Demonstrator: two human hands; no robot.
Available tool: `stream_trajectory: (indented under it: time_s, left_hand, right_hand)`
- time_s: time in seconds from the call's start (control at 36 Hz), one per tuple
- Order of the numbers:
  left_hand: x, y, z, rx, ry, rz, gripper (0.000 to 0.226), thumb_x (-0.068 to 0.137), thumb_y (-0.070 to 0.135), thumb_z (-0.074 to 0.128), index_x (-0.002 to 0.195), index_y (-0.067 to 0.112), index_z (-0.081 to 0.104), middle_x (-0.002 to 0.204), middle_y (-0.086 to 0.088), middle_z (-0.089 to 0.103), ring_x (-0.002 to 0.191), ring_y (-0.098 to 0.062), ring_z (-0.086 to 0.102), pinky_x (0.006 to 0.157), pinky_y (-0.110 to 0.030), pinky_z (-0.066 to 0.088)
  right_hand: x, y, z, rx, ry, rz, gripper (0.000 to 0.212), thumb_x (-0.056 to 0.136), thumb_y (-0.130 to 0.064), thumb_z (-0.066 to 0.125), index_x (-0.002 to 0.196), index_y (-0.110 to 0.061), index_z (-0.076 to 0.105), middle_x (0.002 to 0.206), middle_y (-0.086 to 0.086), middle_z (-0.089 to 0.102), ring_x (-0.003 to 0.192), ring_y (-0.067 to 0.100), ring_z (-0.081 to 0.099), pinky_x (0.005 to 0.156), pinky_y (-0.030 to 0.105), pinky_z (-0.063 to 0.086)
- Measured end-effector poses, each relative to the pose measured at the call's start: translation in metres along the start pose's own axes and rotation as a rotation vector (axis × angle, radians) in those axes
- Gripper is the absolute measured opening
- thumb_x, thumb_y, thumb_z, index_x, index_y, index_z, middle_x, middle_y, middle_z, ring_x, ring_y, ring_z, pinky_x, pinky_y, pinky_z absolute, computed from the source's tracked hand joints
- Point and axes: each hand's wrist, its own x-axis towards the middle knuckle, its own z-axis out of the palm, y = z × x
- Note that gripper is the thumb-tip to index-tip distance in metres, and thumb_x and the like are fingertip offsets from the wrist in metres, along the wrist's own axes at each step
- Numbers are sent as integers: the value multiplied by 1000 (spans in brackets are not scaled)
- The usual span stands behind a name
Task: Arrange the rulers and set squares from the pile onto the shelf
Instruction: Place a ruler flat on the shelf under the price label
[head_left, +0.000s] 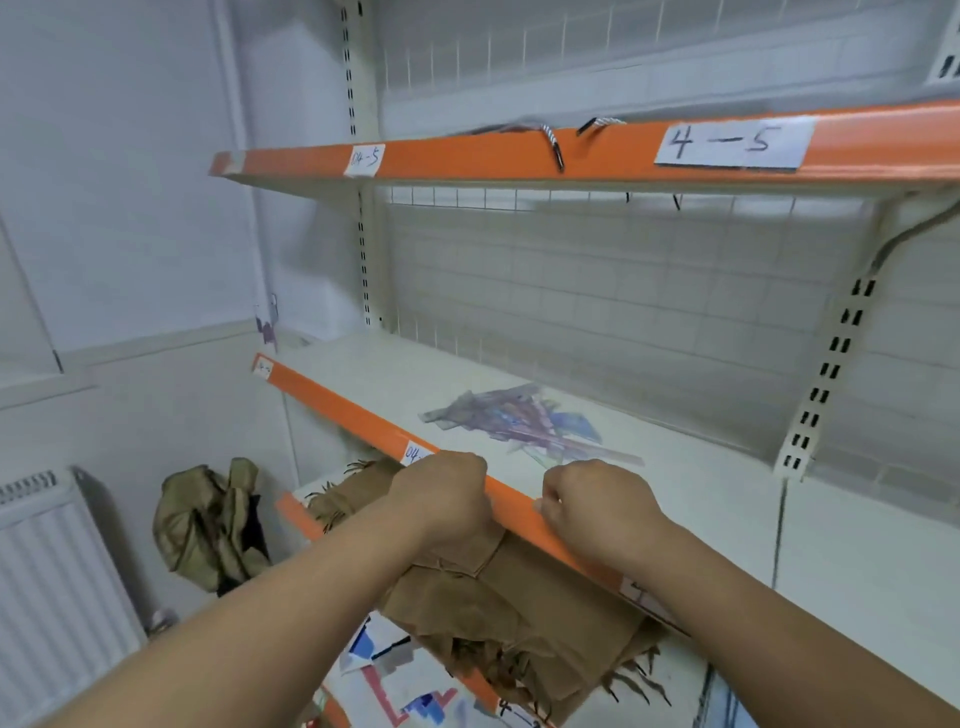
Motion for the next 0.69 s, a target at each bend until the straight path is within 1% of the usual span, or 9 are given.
stream_trajectory:
  time_s: [0.11, 0.19, 0.28, 0.39, 0.44, 0.5, 0.56, 0.61, 0.69]
  left_hand:
    - [32, -12, 1, 24, -9, 15, 20, 98, 30, 44, 101, 12, 53, 102, -5, 54, 98, -22, 53, 72, -29, 35]
    - [57, -19, 1, 33, -23, 14, 20, 98, 29, 44, 103, 12, 54, 100, -6, 53, 103, -23, 53, 72, -28, 34]
    - [84, -26, -3, 27, -5, -3, 25, 97, 28, 45, 110, 10, 55, 118, -7, 57, 112, -23, 52, 78, -28, 37]
    - [118, -31, -7, 17, 8, -39, 27, 96, 26, 45, 117, 14, 56, 125, -6, 57, 116, -23, 53, 87, -29, 42]
    - [133, -31, -5, 24, -10, -34, 27, 96, 23, 45, 118, 15, 58, 125, -6, 58, 116, -23, 54, 84, -28, 42]
    - [145, -29, -3, 30, -32, -12, 26, 96, 24, 46, 117, 13, 58, 125, -7, 58, 116, -23, 54, 84, -28, 42]
    - [156, -28, -3, 28, -41, 17, 28, 97, 26, 47, 118, 12, 56, 126, -8, 58, 117, -24, 54, 87, -29, 42]
    - [167, -25, -2, 30, -48, 50, 29, 96, 27, 49, 119, 11, 56, 127, -8, 57, 117, -25, 54, 89, -29, 42]
    - [182, -24, 0, 53, -51, 102, 29, 95, 25, 53, 119, 10, 57, 126, -9, 58, 117, -26, 54, 89, -30, 43]
  right_hand:
    - [34, 9, 8, -8, 5, 3, 26, 97, -36, 43, 101, -19, 63, 107, 0, 65, 101, 21, 58, 72, 30, 43]
    - [61, 22, 14, -24, 0, 41, 24, 97, -28, 42, 103, -20, 63, 108, -2, 64, 104, 19, 56, 66, 24, 34]
    - [88, 36, 18, -38, -19, 83, 21, 93, -16, 44, 102, -20, 62, 108, -1, 62, 103, 22, 56, 68, 24, 34]
    - [115, 58, 18, -73, -91, 117, 14, 88, -13, 45, 86, -24, 53, 97, 1, 59, 84, 24, 52, 56, 23, 32]
    - [126, 72, 23, -102, -112, 135, 13, 88, -13, 46, 89, -23, 54, 92, 1, 55, 80, 22, 47, 52, 22, 29]
    - [132, 84, 27, -104, -167, 150, 28, 90, -18, 49, 113, -29, 59, 101, -2, 59, 91, 22, 56, 59, 21, 37]
    - [135, 94, 28, -110, -273, 163, 40, 93, -18, 48, 130, -34, 50, 122, -3, 57, 112, 20, 56, 79, 26, 46]
    - [137, 102, 30, -121, -365, 199, 39, 94, -17, 47, 131, -27, 49, 133, -1, 50, 120, 21, 52, 92, 28, 44]
    - [140, 112, 38, -102, -458, 220, 36, 93, -18, 49, 129, -21, 53, 130, 6, 48, 118, 23, 53, 96, 31, 46]
